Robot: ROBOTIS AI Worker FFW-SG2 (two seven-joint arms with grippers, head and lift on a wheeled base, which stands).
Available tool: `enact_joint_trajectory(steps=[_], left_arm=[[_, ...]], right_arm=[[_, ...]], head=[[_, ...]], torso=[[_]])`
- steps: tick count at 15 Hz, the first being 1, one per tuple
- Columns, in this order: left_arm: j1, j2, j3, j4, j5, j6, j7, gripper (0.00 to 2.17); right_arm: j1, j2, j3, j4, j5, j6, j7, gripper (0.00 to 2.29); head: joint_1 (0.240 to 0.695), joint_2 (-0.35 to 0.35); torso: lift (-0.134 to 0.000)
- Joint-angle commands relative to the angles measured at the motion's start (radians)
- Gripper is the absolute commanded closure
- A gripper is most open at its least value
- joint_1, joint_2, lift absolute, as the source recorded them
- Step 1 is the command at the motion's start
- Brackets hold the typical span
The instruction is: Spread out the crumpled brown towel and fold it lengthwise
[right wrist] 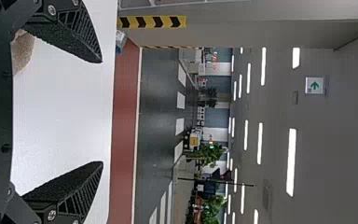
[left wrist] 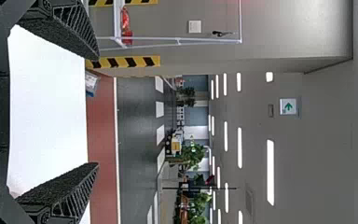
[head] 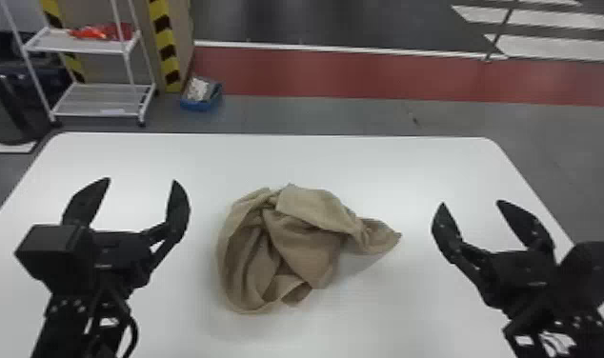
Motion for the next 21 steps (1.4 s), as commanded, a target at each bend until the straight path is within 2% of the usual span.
enact_joint_trajectory(steps=[1, 14, 16, 18, 21], left_arm=[[0.000, 0.001, 0.004, 0.000, 0.000, -0.001, 0.000, 0.08], [0.003, 0.011, 0.010, 0.021, 0.000, -0.001, -0.011, 0.08], [-0.001, 0.011, 0.008, 0.054, 0.002, -0.001, -0.012, 0.08], [0.005, 0.012, 0.008, 0.070, 0.002, -0.020, -0.014, 0.08], [0.011, 0.012, 0.010, 0.080, 0.005, -0.044, -0.014, 0.08]], right_arm=[[-0.004, 0.004, 0.001, 0.003, 0.003, 0.005, 0.001, 0.11], [-0.030, 0.006, 0.014, 0.038, 0.020, 0.005, 0.002, 0.11], [-0.050, 0.004, 0.045, 0.066, 0.020, 0.008, 0.048, 0.13], [-0.061, 0.004, 0.086, 0.080, 0.015, 0.008, 0.123, 0.16], [-0.096, 0.001, 0.165, 0.091, 0.021, 0.027, 0.260, 0.19]], head=[[0.695, -0.100], [0.695, -0.094], [0.695, -0.091], [0.695, -0.072], [0.695, 0.005]], torso=[[-0.124], [-0.124], [-0.124], [-0.124], [-0.124]])
